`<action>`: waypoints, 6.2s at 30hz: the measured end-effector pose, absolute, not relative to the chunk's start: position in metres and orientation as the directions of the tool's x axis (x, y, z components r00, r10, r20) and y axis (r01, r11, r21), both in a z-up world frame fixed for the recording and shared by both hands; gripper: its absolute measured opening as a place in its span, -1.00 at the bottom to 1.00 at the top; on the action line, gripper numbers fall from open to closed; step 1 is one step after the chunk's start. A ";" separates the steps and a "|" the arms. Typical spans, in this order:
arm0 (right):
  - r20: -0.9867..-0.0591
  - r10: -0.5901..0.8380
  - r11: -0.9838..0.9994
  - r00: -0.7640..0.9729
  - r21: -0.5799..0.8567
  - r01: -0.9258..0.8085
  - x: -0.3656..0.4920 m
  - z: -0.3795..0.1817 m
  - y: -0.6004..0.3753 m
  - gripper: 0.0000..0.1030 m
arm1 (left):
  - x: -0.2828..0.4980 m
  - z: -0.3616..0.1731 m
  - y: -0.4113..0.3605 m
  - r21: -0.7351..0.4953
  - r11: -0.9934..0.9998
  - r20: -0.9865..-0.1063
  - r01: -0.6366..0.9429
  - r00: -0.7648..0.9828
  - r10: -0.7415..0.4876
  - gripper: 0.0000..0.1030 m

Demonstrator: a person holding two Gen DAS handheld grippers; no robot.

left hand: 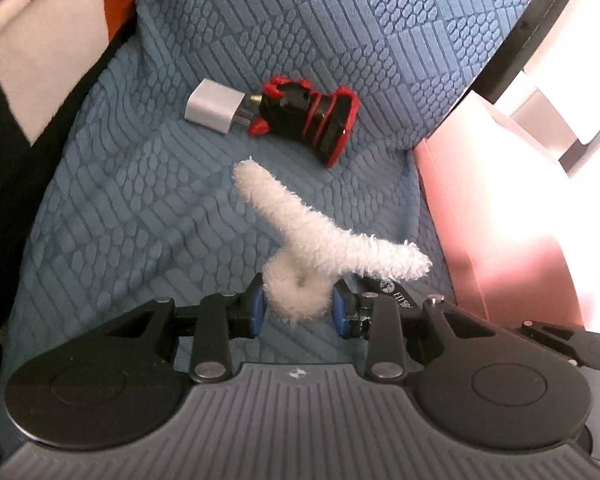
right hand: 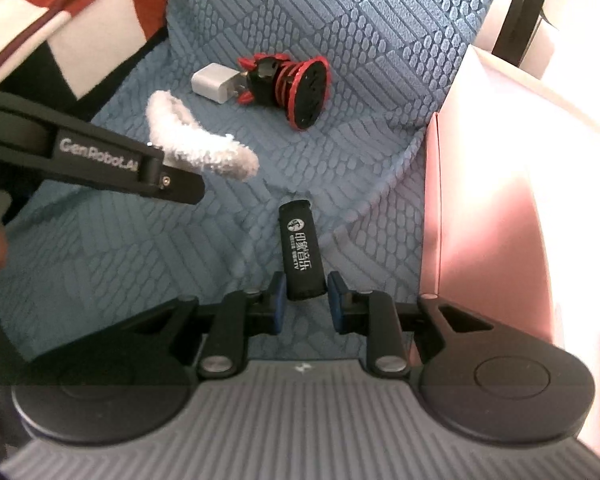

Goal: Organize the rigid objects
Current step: 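Close the left tool on the white fluffy toy while the right grips the black stick, then lift the fluffy toy with the left tool while the right lifts the black stick, then lower both held objects into the pink box and open both tools, then withdraw both open tools from the box back toward the cushion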

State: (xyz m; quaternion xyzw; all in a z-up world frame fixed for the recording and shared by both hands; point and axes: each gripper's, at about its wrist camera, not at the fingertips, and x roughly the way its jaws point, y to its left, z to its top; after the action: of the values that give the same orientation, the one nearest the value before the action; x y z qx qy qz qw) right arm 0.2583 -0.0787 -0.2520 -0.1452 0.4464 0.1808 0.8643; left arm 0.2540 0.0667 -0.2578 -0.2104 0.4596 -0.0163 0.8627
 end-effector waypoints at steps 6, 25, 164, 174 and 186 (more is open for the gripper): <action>-0.821 0.208 0.899 0.531 -0.053 -0.435 0.237 -0.244 -0.087 -0.51 | 0.235 -0.257 0.064 -0.361 0.917 -0.799 -0.170 0.564 -0.209 -0.26; -0.801 0.306 0.908 0.514 0.084 -0.410 0.223 -0.253 -0.106 -0.30 | 0.242 -0.258 0.047 -0.320 0.939 -0.823 -0.125 0.528 -0.210 0.29; -0.764 0.191 0.981 0.616 0.127 -0.146 0.275 -0.187 -0.361 -0.46 | 0.328 -0.168 -0.200 -0.308 0.947 -0.833 0.093 0.454 -0.316 0.04; -0.681 0.215 0.976 0.700 0.137 -0.166 0.260 -0.142 -0.349 -0.44 | 0.293 -0.115 -0.180 -0.317 0.947 -0.747 0.056 0.600 -0.286 0.04; -0.565 0.283 0.958 0.775 0.140 -0.248 0.227 -0.096 -0.314 -0.44 | 0.241 -0.067 -0.153 -0.339 0.939 -0.647 0.048 0.713 -0.270 0.04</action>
State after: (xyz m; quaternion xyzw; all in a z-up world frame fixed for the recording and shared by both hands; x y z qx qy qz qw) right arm 0.2268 -0.3139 -0.0959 0.0289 0.3042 0.1411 0.9417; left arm 0.2411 -0.1531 -0.0667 -0.1506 0.3688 -0.0870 0.9131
